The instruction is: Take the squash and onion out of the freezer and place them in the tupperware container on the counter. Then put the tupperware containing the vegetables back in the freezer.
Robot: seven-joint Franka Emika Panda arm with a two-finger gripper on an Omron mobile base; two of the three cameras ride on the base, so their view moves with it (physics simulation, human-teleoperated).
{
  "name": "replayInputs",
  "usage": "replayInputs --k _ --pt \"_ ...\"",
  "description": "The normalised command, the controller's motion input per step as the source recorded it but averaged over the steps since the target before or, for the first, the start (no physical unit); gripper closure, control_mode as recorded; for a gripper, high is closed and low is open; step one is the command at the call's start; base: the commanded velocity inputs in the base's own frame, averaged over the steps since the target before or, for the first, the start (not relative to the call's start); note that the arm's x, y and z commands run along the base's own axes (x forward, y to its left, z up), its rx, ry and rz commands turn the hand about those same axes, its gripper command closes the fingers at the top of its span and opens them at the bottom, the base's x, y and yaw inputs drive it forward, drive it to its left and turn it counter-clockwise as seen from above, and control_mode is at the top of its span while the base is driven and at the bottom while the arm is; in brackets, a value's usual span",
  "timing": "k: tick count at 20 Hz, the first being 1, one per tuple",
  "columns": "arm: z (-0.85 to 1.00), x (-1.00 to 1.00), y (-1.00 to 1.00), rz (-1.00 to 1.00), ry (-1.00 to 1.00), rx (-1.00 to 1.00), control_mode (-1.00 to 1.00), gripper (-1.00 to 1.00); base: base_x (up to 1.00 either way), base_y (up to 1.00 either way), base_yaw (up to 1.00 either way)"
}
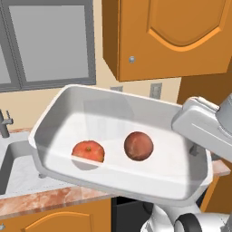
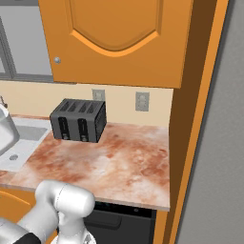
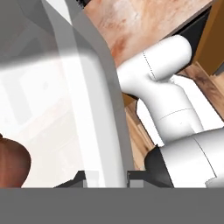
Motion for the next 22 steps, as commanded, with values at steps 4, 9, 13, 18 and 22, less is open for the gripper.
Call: replayInputs --k 4,9,13,18,22 --pt "-0.03 0.07 0.04 -0.04 -0.09 -0.06 -1.00 1.00 0.00 0.00 0.00" --pt "0.00 0.00 0.00 0.00 0.00 0.00 1.00 1.00 0.13 0.13 -0.03" --pt "0.00 0.00 0.00 0.00 0.00 0.00 1.00 1.00 -0.37 0.01 0.00" --pt "0.00 0.00 0.00 0.00 0.00 0.00 1.00 1.00 -0.99 -0.06 0.00" --pt "0.00 0.00 0.00 0.00 0.00 0.00 1.00 1.00 -0.91 -0.16 0.00"
